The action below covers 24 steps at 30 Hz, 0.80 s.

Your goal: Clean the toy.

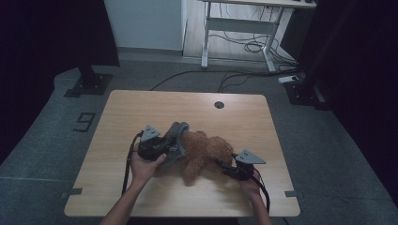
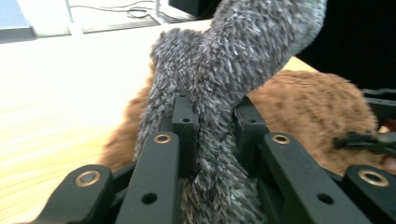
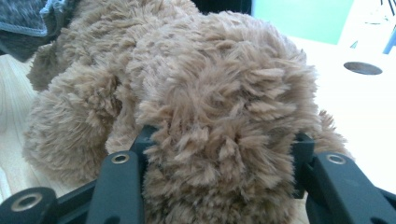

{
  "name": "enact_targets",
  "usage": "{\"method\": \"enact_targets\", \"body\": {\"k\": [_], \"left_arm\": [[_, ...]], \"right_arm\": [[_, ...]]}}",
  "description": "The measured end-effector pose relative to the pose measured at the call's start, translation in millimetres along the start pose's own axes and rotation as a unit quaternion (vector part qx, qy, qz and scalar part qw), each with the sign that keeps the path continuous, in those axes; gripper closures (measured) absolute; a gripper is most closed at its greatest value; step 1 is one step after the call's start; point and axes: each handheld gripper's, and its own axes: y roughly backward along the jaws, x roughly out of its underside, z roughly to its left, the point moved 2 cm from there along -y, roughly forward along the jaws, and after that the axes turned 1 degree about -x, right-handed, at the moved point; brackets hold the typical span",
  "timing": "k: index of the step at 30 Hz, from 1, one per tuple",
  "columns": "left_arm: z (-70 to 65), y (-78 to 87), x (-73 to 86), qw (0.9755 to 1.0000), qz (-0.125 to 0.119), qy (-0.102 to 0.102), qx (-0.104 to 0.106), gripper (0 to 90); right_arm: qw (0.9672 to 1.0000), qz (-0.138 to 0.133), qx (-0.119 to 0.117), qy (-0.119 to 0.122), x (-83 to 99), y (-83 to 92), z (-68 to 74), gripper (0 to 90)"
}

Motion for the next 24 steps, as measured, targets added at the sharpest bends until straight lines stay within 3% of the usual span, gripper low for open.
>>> {"method": "enact_targets", "body": {"k": [2, 3, 4, 5, 7, 8, 9, 11, 12, 14, 19, 21, 23, 24], "left_arm": [[13.8, 1.0, 5.0, 0.9997, 0.014, 0.015, -0.011, 74.7], [13.8, 1.0, 5.0, 0.9997, 0.014, 0.015, -0.011, 74.7], [22.6, -1.9, 12.5, 0.9990, 0.038, 0.019, -0.015, 74.7], [33.7, -8.7, 29.9, 0.9974, 0.066, 0.028, -0.009, 74.7], [37.7, -11.4, 38.3, 0.9968, 0.071, 0.036, -0.009, 74.8], [44.9, -12.9, 48.5, 0.9962, 0.064, 0.059, 0.001, 74.8], [47.2, -12.5, 50.3, 0.9960, 0.063, 0.064, 0.002, 74.8], [48.8, -11.8, 50.8, 0.9960, 0.066, 0.060, -0.003, 74.8], [51.0, -11.0, 51.7, 0.9957, 0.075, 0.052, -0.016, 74.8], [55.1, -9.0, 52.9, 0.9951, 0.079, 0.055, -0.023, 74.8], [53.4, 3.5, 41.5, 0.9972, 0.048, 0.056, -0.012, 74.7], [40.5, 13.5, 21.2, 0.9985, 0.018, 0.050, 0.011, 74.8], [36.0, 15.6, 15.2, 0.9987, 0.011, 0.047, 0.017, 74.8], [22.2, 20.0, -1.8, 0.9986, -0.009, 0.038, 0.035, 74.8]], "right_arm": [[1.0000, 0.001, 0.001, -0.004, 0.5, 0.6, -1.4, 47.6], [1.0000, 0.001, 0.001, -0.004, 0.5, 0.6, -1.4, 47.6], [1.0000, 0.001, 0.001, -0.004, 0.8, 0.8, -2.0, 47.6], [1.0000, 0.002, 0.000, -0.006, 1.7, 1.3, -3.6, 47.6], [1.0000, 0.002, 0.000, -0.006, 1.9, 1.2, -3.8, 47.6], [1.0000, 0.001, 0.000, -0.005, 1.8, 1.0, -3.6, 47.6], [1.0000, 0.001, 0.001, -0.005, 1.9, 0.6, -3.3, 47.6], [1.0000, 0.000, 0.001, -0.006, 2.0, 0.5, -3.1, 47.6], [1.0000, 0.000, 0.001, -0.006, 2.1, 0.5, -3.1, 47.6], [1.0000, 0.001, 0.000, -0.005, 2.1, 0.8, -3.0, 47.5], [1.0000, 0.002, -0.002, -0.004, 2.0, 0.8, -4.5, 47.4], [1.0000, 0.001, -0.002, -0.005, 2.0, 0.6, -4.8, 47.3], [1.0000, 0.001, -0.002, -0.005, 1.9, 0.6, -4.8, 47.3], [1.0000, 0.001, -0.002, -0.004, 1.9, 0.6, -4.8, 47.2]]}}
